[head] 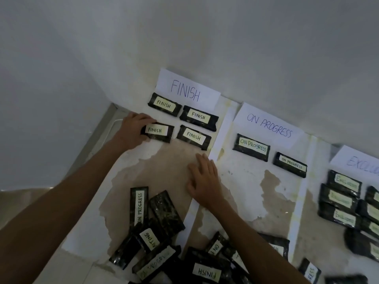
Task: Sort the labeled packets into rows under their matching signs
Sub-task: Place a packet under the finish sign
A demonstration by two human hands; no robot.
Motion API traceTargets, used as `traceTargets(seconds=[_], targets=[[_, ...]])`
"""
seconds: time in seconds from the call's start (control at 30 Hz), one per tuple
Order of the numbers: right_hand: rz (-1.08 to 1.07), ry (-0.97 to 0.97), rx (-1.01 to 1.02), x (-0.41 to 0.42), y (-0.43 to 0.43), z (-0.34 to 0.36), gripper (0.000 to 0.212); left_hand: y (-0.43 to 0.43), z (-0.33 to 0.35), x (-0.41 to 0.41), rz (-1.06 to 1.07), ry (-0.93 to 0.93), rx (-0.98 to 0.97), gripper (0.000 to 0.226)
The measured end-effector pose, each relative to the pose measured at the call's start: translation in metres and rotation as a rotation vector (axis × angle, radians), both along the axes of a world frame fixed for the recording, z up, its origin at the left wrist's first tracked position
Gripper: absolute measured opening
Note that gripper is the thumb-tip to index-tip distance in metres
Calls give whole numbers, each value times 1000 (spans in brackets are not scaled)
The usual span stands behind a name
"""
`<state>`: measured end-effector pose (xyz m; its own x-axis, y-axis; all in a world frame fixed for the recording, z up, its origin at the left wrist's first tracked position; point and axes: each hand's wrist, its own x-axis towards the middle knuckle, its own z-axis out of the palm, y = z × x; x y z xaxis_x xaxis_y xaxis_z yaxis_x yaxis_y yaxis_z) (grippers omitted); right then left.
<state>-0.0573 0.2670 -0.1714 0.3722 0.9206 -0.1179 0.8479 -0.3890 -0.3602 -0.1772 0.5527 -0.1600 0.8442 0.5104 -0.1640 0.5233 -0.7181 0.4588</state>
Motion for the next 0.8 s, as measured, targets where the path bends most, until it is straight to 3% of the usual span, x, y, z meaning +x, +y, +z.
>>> traceTargets(seconds=[0.43,0.67,0.8], targets=[[-11,30,68,0,-3,-2,41,7,8,17,-14,-19,33,68],[157,336,13,-45,-2,40,38,-42,13,-17,131,-96,-34,56],[209,135,-103,-86,-10,45,52,-90,14,-52,182,-74,-93,56]])
